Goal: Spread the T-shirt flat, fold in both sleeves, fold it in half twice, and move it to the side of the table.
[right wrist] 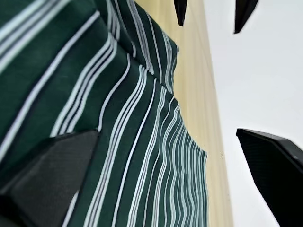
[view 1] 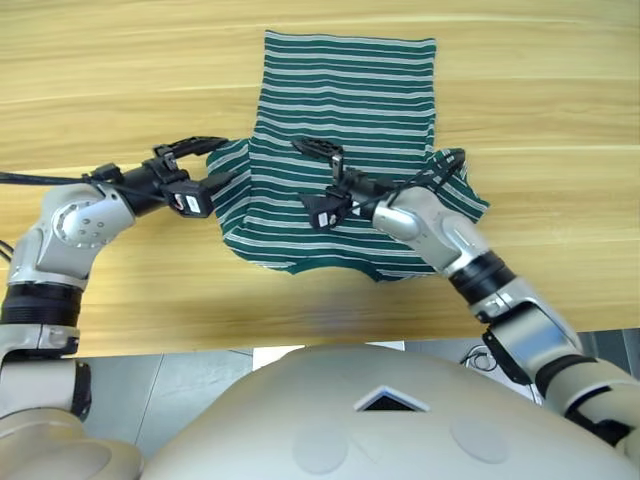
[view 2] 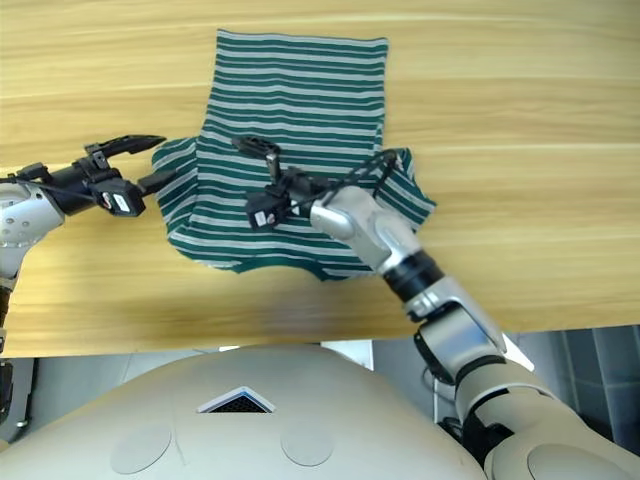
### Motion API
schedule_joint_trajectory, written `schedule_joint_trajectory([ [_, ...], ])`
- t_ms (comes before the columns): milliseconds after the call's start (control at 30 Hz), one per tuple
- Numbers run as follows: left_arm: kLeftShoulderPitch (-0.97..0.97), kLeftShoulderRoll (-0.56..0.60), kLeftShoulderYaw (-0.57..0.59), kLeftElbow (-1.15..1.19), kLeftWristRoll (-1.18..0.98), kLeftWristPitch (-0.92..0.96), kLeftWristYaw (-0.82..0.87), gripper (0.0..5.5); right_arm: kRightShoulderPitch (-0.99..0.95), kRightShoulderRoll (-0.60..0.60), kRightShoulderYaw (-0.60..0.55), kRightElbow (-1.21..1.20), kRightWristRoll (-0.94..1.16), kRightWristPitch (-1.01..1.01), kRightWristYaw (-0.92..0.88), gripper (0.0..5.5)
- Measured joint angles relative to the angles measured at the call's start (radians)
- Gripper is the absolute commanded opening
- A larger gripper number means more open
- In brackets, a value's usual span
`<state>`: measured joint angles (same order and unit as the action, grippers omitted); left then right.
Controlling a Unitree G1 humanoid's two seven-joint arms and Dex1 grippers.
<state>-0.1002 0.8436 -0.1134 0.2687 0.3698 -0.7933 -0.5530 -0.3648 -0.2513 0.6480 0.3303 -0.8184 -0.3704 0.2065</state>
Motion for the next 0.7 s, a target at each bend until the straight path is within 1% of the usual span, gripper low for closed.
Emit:
schedule_joint_trajectory([
  [167, -0.087, -0.022, -0.047, 0.065, 0.100, 0.010, 0.041, 2.63, -0.030, 0.017, 0.023, 0.056, -0.008, -0.005, -0.054, 5.39],
  [233, -0.114, -0.023, -0.086, 0.107, 0.140, 0.009, 0.042, 2.63, -0.032, 0.014, 0.026, 0.057, -0.005, -0.006, -0.056, 5.39],
  [333, -0.181, -0.030, -0.148, 0.202, 0.228, 0.011, 0.062, 2.63, -0.031, 0.007, 0.028, 0.053, 0.001, -0.006, -0.056, 5.39],
  [533, -0.335, -0.022, -0.233, 0.406, 0.378, 0.033, 0.141, 2.63, -0.017, 0.001, 0.032, 0.029, 0.005, 0.001, -0.053, 5.39],
  [700, -0.443, -0.028, -0.315, 0.554, 0.433, 0.030, 0.209, 2.63, -0.001, 0.000, 0.039, 0.017, 0.009, 0.010, -0.053, 5.39],
])
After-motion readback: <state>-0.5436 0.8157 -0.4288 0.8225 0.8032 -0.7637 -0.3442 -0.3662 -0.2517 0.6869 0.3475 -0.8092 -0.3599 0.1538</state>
